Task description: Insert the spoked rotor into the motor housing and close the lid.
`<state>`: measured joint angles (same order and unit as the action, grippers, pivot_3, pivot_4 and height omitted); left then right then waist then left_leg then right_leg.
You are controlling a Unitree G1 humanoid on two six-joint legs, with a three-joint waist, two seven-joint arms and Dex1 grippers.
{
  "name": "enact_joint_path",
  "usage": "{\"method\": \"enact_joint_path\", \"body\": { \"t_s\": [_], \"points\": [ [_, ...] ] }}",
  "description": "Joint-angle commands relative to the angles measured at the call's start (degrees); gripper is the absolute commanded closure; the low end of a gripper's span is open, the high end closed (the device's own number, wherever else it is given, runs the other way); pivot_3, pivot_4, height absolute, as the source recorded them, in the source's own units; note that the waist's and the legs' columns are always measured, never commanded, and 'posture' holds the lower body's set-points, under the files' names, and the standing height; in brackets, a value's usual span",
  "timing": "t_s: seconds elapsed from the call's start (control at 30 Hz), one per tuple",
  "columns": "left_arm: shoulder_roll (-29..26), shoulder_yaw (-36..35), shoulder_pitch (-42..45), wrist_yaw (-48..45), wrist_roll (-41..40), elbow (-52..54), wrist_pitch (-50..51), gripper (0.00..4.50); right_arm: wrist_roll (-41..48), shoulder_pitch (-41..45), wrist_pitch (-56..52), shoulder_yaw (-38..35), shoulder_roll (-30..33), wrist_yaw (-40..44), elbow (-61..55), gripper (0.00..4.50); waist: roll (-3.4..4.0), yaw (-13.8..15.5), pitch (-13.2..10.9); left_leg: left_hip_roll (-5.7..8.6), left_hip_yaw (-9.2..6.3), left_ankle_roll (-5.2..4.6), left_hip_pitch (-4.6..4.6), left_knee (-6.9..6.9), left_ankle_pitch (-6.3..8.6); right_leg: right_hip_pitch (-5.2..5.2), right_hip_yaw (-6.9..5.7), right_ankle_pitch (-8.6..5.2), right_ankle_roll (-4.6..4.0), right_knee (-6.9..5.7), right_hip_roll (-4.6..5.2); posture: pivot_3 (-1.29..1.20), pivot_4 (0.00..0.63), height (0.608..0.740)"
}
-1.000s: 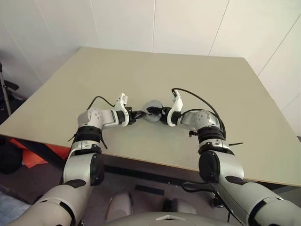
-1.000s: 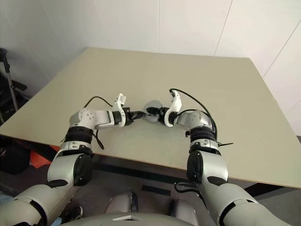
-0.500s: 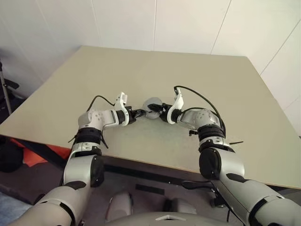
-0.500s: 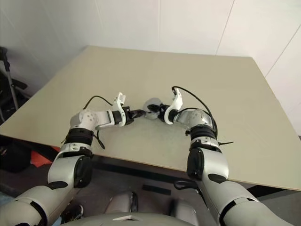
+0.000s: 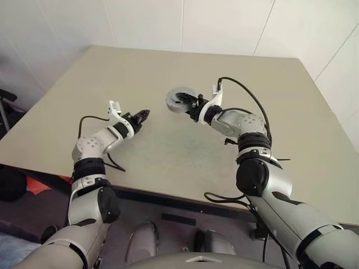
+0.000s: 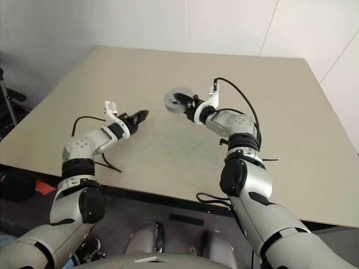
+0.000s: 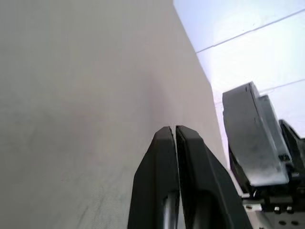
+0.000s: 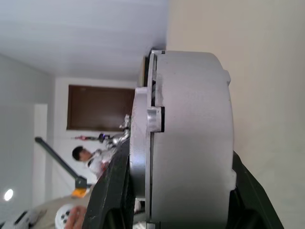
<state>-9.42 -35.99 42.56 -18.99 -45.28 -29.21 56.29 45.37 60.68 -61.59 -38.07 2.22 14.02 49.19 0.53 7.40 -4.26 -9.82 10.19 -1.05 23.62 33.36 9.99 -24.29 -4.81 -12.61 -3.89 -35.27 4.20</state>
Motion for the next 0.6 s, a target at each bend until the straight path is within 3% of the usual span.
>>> {"method": "enact_joint_path", "body": {
  "t_s": [0.03,0.2,0.33,0.4,0.6],
  "points": [
    [-0.26,0.49,-1.05,-0.84,-5.64,9.05,3.61,2.94,3.6,-0.85,-5.29,2.76,-1.26,2.82,-7.89,2.43,0.0,0.45,0.0,0.0,0.0,0.01,-0.02,0.03,-0.01,0.02,0.0,-0.01,-0.02,-0.03,0.01,0.0,0.0,0.74],
    [1.25,2.74,-2.08,0.31,-9.97,16.57,7.02,1.36,3.45,-3.41,-7.78,5.87,-2.45,3.41,-12.91,2.43,-0.01,1.58,-0.01,-0.04,-0.04,0.38,-0.13,0.36,-0.03,0.19,0.0,-0.02,-0.01,-0.26,0.03,0.0,0.0,0.74],
    [1.82,1.45,-1.32,2.9,-14.67,15.3,11.03,0.1,3.72,-3.07,-7.38,6.19,-2.36,3.44,-13.11,2.43,-0.03,1.36,-0.03,-0.01,-0.06,0.62,-0.62,0.4,-0.19,0.74,0.09,0.06,0.21,-0.25,0.03,0.0,0.0,0.74],
    [2.12,0.41,-0.76,4.35,-18.15,13.63,14.34,0.02,4.32,-2.79,-7.92,6.23,-2.33,3.91,-13.63,2.43,-0.05,1.19,-0.04,0.0,-0.08,0.74,-0.9,0.33,-0.26,0.98,0.12,-0.15,0.59,-0.21,0.03,0.0,0.0,0.74],
    [2.38,0.22,-1.48,6.62,-19.83,10.27,15.86,0.02,6.18,-2.55,-9.7,6.09,-2.64,3.48,-15.97,2.43,-0.06,1.2,-0.03,0.07,-0.11,0.88,-1.08,0.06,-0.35,1.05,0.17,-0.09,0.65,-0.19,0.02,0.0,0.0,0.74]
  ]
}}
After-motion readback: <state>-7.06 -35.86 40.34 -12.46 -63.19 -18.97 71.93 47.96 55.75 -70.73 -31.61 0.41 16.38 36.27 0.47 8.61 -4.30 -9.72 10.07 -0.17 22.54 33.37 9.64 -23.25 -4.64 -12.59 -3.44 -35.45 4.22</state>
